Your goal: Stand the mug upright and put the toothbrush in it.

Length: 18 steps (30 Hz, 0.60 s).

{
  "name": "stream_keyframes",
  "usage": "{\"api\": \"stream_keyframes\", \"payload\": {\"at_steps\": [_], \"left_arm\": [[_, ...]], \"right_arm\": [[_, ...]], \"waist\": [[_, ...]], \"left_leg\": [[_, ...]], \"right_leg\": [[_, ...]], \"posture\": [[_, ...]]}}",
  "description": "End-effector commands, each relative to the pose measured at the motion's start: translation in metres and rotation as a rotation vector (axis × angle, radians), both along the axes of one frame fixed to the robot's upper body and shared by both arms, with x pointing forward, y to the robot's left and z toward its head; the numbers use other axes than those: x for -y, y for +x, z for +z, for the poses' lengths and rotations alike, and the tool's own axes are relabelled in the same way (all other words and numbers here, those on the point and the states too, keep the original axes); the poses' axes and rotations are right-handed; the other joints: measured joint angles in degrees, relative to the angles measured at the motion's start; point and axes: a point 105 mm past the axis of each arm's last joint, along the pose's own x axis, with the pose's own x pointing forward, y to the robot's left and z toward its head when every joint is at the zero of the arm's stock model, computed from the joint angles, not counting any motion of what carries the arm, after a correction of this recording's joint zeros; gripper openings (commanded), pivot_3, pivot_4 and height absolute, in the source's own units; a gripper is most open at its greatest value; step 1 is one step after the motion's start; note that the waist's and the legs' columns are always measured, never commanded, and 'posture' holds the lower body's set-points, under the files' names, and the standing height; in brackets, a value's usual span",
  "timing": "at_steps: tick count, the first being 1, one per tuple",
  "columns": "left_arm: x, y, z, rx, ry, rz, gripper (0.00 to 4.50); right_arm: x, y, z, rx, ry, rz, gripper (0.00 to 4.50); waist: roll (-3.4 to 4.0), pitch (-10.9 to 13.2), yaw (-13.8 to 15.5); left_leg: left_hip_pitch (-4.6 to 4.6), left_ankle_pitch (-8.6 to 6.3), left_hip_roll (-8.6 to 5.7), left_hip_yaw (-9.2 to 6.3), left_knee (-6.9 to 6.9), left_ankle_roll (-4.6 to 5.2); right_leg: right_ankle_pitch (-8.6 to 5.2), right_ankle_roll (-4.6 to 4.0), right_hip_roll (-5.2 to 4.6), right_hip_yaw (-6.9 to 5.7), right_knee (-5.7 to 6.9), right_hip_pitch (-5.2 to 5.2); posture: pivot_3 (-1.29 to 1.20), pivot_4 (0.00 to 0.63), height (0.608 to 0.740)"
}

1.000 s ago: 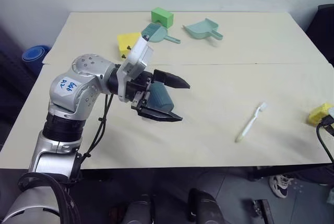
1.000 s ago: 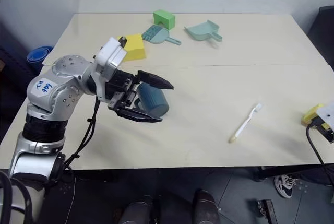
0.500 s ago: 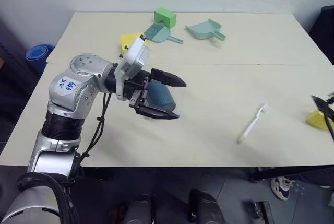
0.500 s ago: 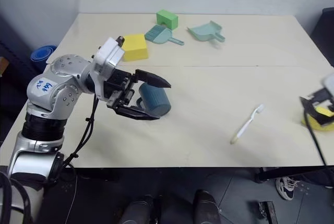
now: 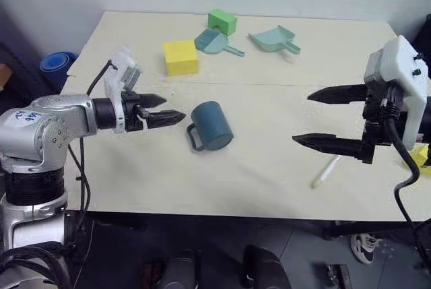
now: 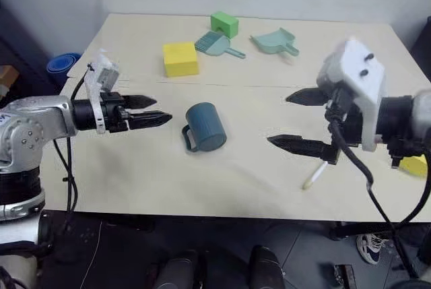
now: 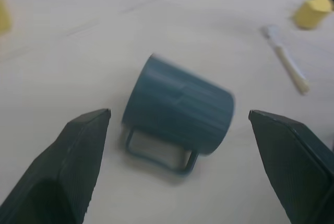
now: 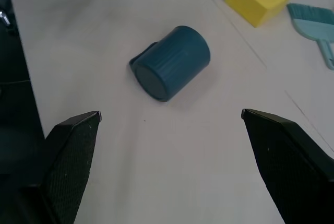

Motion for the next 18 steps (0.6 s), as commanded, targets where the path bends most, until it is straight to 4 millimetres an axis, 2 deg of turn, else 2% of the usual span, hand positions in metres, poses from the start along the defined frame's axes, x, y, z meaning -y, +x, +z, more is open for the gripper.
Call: {"api": "stream_keyframes", "payload": {"at_steps": [1,6,9,13,18], "left_arm": [[0.004,0.010,-0.009,-0.082,-0.078,0.142,4.50],[0.017,0.029,-0.022,-0.188,-0.154,0.245,4.50],[0.007,0.035,-0.034,-0.262,-0.111,0.333,4.50],[-0.003,0.038,-0.029,-0.294,-0.102,0.379,4.50],[0.005,0.036,-0.024,-0.361,-0.115,0.332,4.50]], "right_arm": [[-0.001,0.003,0.009,0.048,-0.001,0.029,4.49],[-0.006,0.007,0.007,0.057,0.016,0.055,4.49],[-0.011,0.006,0.006,0.063,0.009,0.078,4.49],[-0.011,0.008,0.007,0.080,0.023,0.056,4.49],[-0.009,0.009,0.004,0.091,0.027,0.017,4.49]], "waist": [[-0.03,0.0,0.0],[-0.20,0.1,-0.3],[-0.20,0.1,-0.4],[-0.20,0.1,-0.5],[-0.23,0.1,0.0]], "left_leg": [[0.01,0.00,0.00,0.01,0.02,0.00],[0.02,0.02,0.07,0.07,0.02,-0.04],[0.10,0.01,0.08,0.03,-0.01,-0.06],[0.13,0.00,0.09,0.02,-0.04,-0.09],[0.12,0.00,0.03,0.02,0.01,-0.11]], "right_leg": [[0.01,0.01,0.00,0.02,0.01,0.01],[0.01,0.02,0.01,0.04,0.07,-0.07],[0.01,0.02,0.01,0.11,0.11,-0.07],[0.01,0.02,0.02,0.20,0.19,-0.19],[0.01,0.02,-0.01,0.21,0.21,-0.12]], "posture": [[0.00,0.150,0.740],[0.00,0.150,0.740],[0.00,0.150,0.740],[0.00,0.150,0.740],[0.00,0.150,0.740]]}}
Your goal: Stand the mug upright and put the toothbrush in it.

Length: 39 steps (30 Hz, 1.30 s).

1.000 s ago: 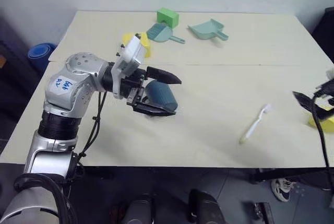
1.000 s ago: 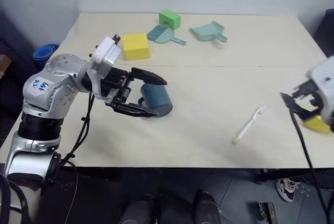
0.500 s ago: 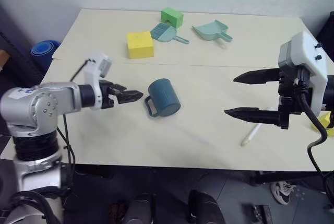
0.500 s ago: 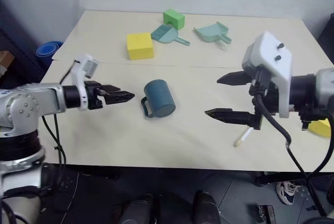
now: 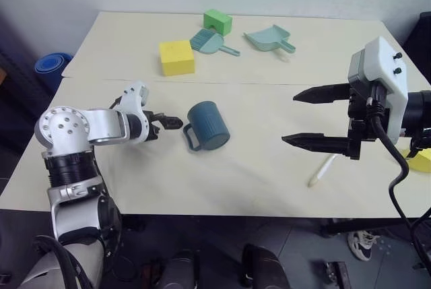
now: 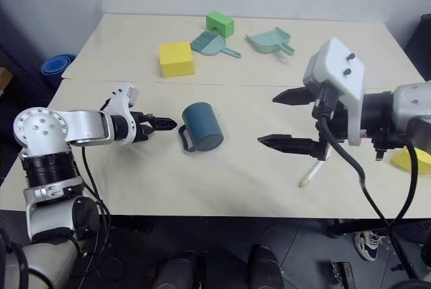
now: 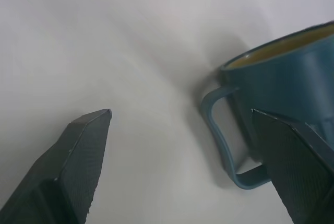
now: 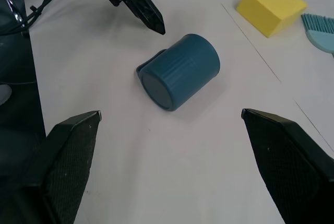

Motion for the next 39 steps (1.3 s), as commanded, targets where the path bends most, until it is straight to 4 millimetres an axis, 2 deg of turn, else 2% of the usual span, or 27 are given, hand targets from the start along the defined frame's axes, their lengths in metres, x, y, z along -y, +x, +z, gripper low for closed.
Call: {"api": "stream_keyframes", "payload": {"at_steps": [1,6,14,21,33,36,39], "left_arm": [[0.014,-0.001,0.010,-0.015,-0.034,-0.053,4.50],[0.024,0.002,-0.001,-0.118,-0.031,-0.051,4.50],[0.023,0.003,-0.016,-0.210,0.075,-0.011,4.50],[0.043,0.004,-0.027,-0.274,0.096,-0.054,4.50],[0.043,0.001,-0.050,-0.343,0.194,-0.050,4.50],[0.039,-0.001,-0.055,-0.359,0.211,-0.046,3.99],[0.037,0.001,-0.057,-0.366,0.218,-0.037,3.99]], "right_arm": [[-0.001,-0.005,0.006,0.052,0.010,-0.004,4.49],[-0.005,-0.012,0.005,0.048,0.017,0.020,4.49],[-0.007,-0.013,0.010,0.073,0.057,0.008,4.49],[-0.008,-0.013,0.011,0.092,0.087,-0.020,4.49],[-0.010,-0.013,0.018,0.129,0.129,-0.053,4.49],[-0.010,-0.013,0.022,0.140,0.145,-0.058,4.50],[-0.010,-0.014,0.024,0.146,0.153,-0.065,4.50]], "waist": [[0.00,0.0,0.1],[-0.01,0.0,-0.1],[-0.01,0.0,-0.2],[-0.02,0.0,0.0],[-0.06,-0.2,0.2],[-0.05,-0.2,0.1],[-0.04,-0.2,0.1]], "left_leg": [[0.00,0.00,-0.02,-0.02,0.00,0.00],[0.01,0.00,-0.04,0.03,-0.01,0.00],[0.03,0.02,-0.03,0.16,-0.03,-0.04],[0.05,0.02,-0.06,0.18,-0.02,-0.04],[0.17,0.02,-0.07,0.18,-0.02,-0.04],[0.19,0.02,-0.07,0.19,-0.02,-0.04],[0.20,0.02,-0.06,0.21,-0.03,-0.05]], "right_leg": [[0.00,0.00,-0.02,0.00,0.01,0.00],[0.00,0.00,-0.01,-0.01,0.01,-0.01],[0.00,0.00,0.03,0.01,0.01,-0.01],[0.00,0.00,0.02,0.01,0.00,0.02],[0.00,0.00,0.02,0.03,-0.02,0.14],[0.00,0.00,0.02,0.04,-0.02,0.16],[0.00,0.00,0.02,0.04,-0.03,0.15]], "posture": [[0.00,0.150,0.740],[0.00,0.150,0.740],[0.00,0.150,0.740],[0.00,0.150,0.740],[0.00,0.150,0.740],[0.00,0.150,0.740],[0.00,0.150,0.740]]}}
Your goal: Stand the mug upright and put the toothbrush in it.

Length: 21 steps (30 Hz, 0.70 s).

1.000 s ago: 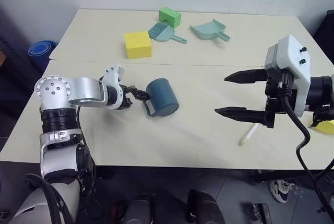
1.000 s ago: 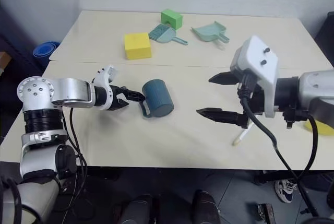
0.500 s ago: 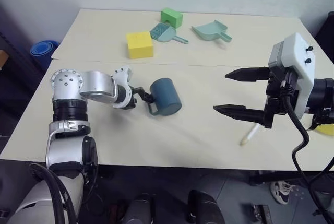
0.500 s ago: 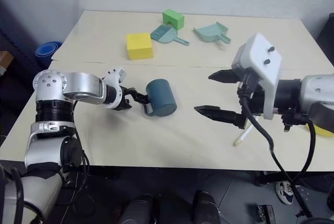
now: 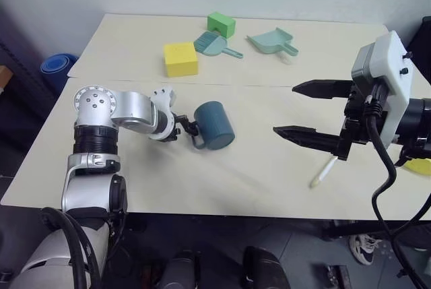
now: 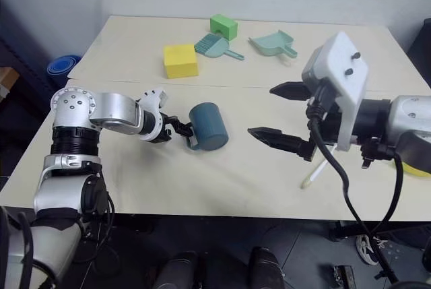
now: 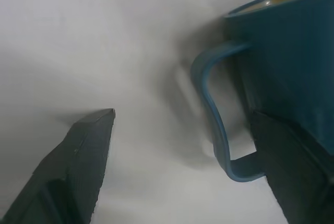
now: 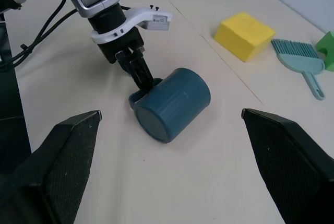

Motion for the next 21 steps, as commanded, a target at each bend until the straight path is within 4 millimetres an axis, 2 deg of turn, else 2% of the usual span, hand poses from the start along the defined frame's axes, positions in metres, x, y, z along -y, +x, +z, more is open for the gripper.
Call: {"api": "stream_keyframes", "payload": {"at_steps": [1,5,10,13,19,20,21], "left_arm": [[-0.001,-0.006,-0.030,-0.108,0.046,-0.001,3.99],[0.001,-0.004,-0.033,-0.115,0.057,0.000,3.99],[0.013,-0.006,-0.040,-0.138,0.080,-0.047,3.99],[0.016,-0.005,-0.041,-0.131,0.100,-0.064,3.45],[0.020,-0.001,-0.038,-0.127,0.103,-0.081,1.82],[0.019,-0.001,-0.038,-0.127,0.107,-0.076,1.72],[0.018,0.000,-0.039,-0.129,0.109,-0.073,1.34]], "right_arm": [[0.001,-0.006,0.015,0.077,0.024,-0.009,4.50],[0.001,-0.006,0.015,0.079,0.029,-0.017,4.50],[0.000,-0.006,0.018,0.092,0.048,-0.024,4.50],[0.000,-0.005,0.021,0.104,0.065,-0.035,4.50],[-0.001,-0.006,0.023,0.112,0.087,-0.044,4.50],[-0.001,-0.006,0.023,0.114,0.091,-0.046,4.50],[-0.001,-0.007,0.023,0.114,0.094,-0.049,4.50]], "waist": [[0.00,0.0,0.1],[0.04,0.0,0.3],[0.14,-0.1,0.7],[0.14,-0.1,1.2],[0.15,-0.1,1.4],[0.15,-0.1,1.4],[0.14,-0.1,1.4]], "left_leg": [[0.00,0.00,0.00,0.00,0.00,0.00],[0.05,0.01,-0.01,0.02,0.01,0.00],[0.22,0.01,-0.01,0.02,-0.01,0.00],[0.58,0.01,-0.02,0.07,-0.18,0.00],[0.76,0.00,-0.02,0.10,-0.32,0.00],[0.76,0.00,-0.02,0.09,-0.33,0.00],[0.76,0.00,-0.02,0.09,-0.35,0.00]], "right_leg": [[0.00,0.00,0.00,0.00,0.00,0.00],[0.00,0.00,0.00,-0.01,-0.13,0.13],[0.00,0.01,0.00,-0.02,-0.26,0.37],[-0.01,0.01,0.00,-0.02,-0.45,0.74],[-0.01,0.01,0.00,0.00,-0.53,0.89],[-0.01,0.01,0.00,0.00,-0.53,0.89],[-0.01,0.01,0.00,-0.01,-0.54,0.89]], "posture": [[0.00,0.150,0.740],[0.00,0.150,0.740],[0.00,0.150,0.740],[0.00,0.150,0.740],[0.00,0.150,0.740],[0.00,0.150,0.740],[0.00,0.150,0.740]]}}
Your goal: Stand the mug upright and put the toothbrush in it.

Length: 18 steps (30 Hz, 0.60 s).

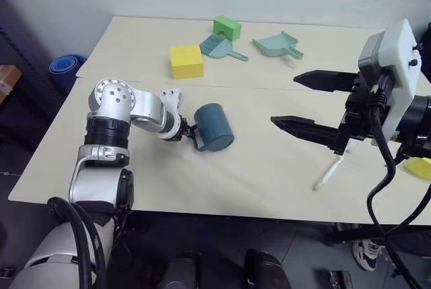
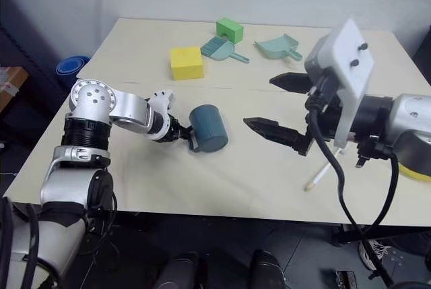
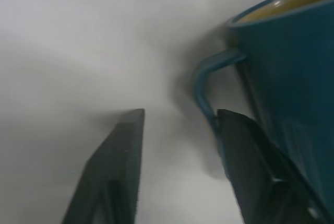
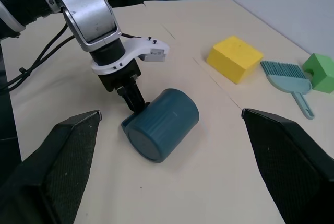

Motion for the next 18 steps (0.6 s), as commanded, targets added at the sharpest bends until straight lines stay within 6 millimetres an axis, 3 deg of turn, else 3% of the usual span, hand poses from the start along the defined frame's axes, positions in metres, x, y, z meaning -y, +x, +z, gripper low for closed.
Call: {"api": "stream_keyframes", "payload": {"at_steps": [1,3,11,13,18], "left_arm": [[0.003,-0.009,-0.030,-0.116,0.032,-0.017,1.12],[0.002,-0.008,-0.029,-0.116,0.029,-0.015,0.59],[0.002,-0.003,-0.022,-0.097,0.011,-0.001,0.59],[0.001,-0.003,-0.022,-0.092,0.010,0.001,0.04],[0.000,-0.001,-0.020,-0.081,0.001,0.007,0.01]], "right_arm": [[0.002,-0.006,0.013,0.073,0.021,-0.016,4.50],[0.002,-0.007,0.013,0.073,0.027,-0.019,4.50],[0.006,-0.008,0.009,0.054,0.001,-0.028,4.50],[0.005,-0.010,0.007,0.044,-0.006,-0.016,4.50],[0.004,-0.021,0.002,-0.002,-0.039,0.055,4.50]], "waist": [[0.00,0.0,0.0],[0.00,0.0,0.0],[-0.01,0.0,0.0],[-0.01,0.0,-0.1],[-0.04,0.0,0.0]], "left_leg": [[0.00,0.00,0.00,0.00,-0.01,0.00],[0.00,0.00,0.00,0.02,-0.06,0.00],[0.00,0.00,0.02,0.02,-0.18,0.00],[0.00,0.01,0.02,0.05,-0.20,0.00],[-0.01,0.01,0.03,0.01,-0.31,0.00]], "right_leg": [[0.00,0.00,0.00,-0.01,0.00,0.00],[0.00,0.00,0.00,-0.01,-0.01,-0.03],[0.00,0.00,0.00,-0.05,-0.09,-0.04],[0.00,0.00,0.00,-0.05,-0.12,-0.04],[0.00,0.01,0.00,-0.10,-0.18,-0.05]], "posture": [[0.00,0.150,0.740],[0.00,0.150,0.740],[0.00,0.150,0.740],[0.00,0.150,0.740],[0.00,0.150,0.740]]}}
